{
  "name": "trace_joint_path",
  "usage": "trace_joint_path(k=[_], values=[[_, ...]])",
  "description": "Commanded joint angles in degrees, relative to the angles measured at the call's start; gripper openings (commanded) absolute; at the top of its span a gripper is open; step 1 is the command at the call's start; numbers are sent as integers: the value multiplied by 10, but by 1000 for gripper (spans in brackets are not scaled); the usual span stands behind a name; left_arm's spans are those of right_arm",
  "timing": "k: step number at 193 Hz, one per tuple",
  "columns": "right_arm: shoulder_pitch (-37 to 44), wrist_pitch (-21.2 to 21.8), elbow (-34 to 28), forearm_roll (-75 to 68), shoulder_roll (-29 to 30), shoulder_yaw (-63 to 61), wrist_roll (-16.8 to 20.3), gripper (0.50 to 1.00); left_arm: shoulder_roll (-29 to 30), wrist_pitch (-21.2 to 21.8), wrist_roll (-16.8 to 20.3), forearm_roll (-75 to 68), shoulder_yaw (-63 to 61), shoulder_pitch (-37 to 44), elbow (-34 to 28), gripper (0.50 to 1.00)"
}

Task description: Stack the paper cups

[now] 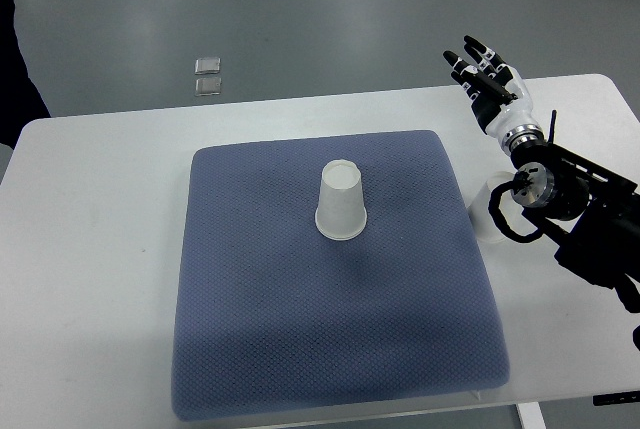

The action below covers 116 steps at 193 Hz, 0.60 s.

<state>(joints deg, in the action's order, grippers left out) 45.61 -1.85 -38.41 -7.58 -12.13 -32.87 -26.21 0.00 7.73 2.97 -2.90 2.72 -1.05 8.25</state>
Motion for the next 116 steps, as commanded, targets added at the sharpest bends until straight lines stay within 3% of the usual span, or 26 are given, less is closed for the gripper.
trace_joint_path(k=[1,116], values=[[0,0,0,0,0,0,0,911,0,0,0,0,0,0,-1,1000],[0,0,0,0,-1,0,0,911,0,1,0,0,0,0,-1,1000]])
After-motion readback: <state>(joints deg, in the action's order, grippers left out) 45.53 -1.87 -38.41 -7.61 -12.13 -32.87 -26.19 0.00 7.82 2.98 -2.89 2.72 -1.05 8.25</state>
